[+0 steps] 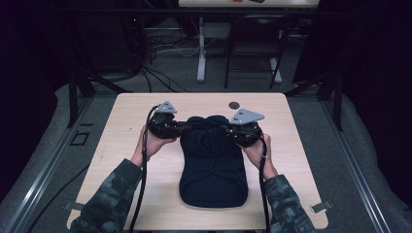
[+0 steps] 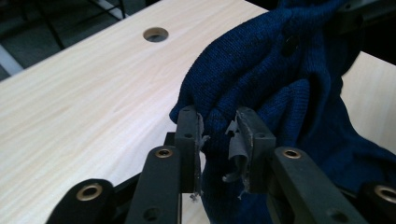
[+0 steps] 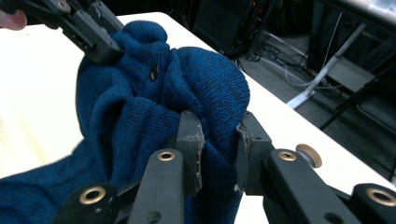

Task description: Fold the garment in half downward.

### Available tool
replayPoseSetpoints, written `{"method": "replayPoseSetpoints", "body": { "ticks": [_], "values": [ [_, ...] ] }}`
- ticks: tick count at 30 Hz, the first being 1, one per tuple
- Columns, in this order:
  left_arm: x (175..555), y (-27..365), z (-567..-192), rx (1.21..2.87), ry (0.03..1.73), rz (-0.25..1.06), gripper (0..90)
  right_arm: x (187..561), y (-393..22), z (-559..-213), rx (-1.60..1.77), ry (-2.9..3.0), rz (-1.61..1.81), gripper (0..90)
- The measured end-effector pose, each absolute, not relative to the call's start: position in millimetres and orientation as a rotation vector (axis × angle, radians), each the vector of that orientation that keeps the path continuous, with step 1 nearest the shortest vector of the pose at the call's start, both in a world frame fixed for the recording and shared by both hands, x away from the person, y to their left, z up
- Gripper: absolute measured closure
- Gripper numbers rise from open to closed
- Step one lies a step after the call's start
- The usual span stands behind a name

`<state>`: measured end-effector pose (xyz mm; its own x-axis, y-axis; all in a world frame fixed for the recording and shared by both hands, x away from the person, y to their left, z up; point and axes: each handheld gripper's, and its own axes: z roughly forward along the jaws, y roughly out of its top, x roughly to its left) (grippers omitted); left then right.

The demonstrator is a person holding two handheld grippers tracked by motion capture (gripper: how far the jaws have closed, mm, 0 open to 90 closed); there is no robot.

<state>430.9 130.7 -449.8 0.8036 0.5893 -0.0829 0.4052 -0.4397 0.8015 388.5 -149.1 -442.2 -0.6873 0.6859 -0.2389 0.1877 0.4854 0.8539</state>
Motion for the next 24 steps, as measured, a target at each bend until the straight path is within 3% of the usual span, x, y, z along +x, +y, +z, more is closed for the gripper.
{"method": "replayPoseSetpoints", "body": {
  "ticks": [5,9,14,24],
  "values": [
    [431,131,-460,2.104,0.73,0.193,65.8,386,-148,-444,0.677,2.155,1.134,74.2],
    [429,130,-464,2.111,0.722,0.207,72.4,386,-148,-446,0.669,2.15,1.142,74.1],
    [422,131,-459,2.099,0.698,0.308,77.3,387,-149,-447,0.668,2.176,1.131,73.3],
    [407,121,-448,2.137,0.619,0.489,77.9,392,-156,-454,0.744,2.331,1.084,68.7]
  ]
}}
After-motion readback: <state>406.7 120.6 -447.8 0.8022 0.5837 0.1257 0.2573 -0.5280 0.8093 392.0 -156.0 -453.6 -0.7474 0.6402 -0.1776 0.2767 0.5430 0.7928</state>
